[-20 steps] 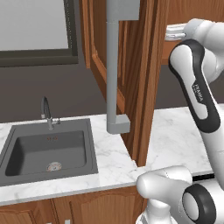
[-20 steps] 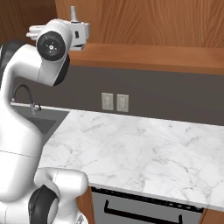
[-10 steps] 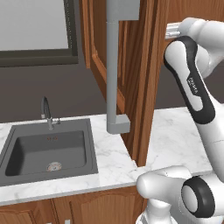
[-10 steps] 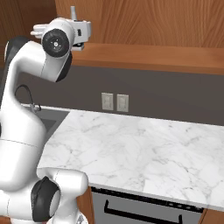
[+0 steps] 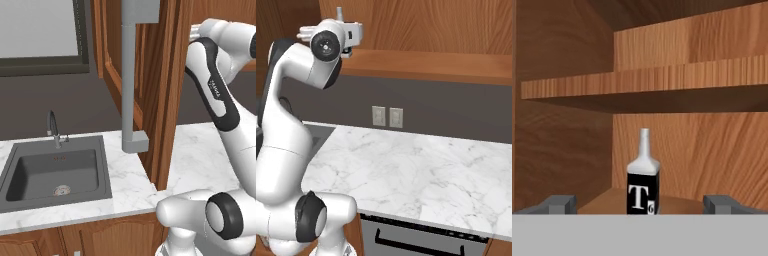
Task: Get the candle and the liquor from the cabinet and move them to the dining counter.
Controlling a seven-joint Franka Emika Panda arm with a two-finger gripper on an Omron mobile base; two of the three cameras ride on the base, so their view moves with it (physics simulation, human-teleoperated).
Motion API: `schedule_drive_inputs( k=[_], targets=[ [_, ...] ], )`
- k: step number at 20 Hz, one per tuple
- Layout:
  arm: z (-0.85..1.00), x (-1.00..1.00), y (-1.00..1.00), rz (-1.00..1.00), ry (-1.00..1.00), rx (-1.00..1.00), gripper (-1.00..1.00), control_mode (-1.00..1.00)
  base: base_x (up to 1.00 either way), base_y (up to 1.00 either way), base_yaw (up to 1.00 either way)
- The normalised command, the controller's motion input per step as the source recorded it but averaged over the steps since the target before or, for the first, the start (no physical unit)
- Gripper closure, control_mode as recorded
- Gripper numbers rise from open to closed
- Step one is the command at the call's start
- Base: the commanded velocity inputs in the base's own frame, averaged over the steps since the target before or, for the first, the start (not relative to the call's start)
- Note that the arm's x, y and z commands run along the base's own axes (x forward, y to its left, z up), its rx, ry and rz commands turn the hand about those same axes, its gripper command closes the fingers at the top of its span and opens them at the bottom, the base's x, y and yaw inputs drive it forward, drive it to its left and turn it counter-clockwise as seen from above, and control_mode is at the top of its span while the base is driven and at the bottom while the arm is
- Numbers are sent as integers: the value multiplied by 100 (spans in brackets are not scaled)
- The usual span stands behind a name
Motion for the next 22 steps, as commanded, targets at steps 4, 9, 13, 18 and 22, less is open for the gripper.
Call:
schedule_drive_inputs(
  k=[4, 9, 13, 18, 22],
  targets=[
    [0, 35, 0, 0, 0, 0, -100, -100, 0, 0, 0],
    [0, 35, 1, 0, 1, 0, -100, -100, 0, 0, 0],
    [0, 33, 0, 0, 0, 0, -100, -100, 0, 0, 0],
    [0, 31, 1, 0, 0, 0, -100, -100, 0, 0, 0],
    [0, 34, 8, 0, 0, 0, -100, -100, 0, 0, 0]
  ],
)
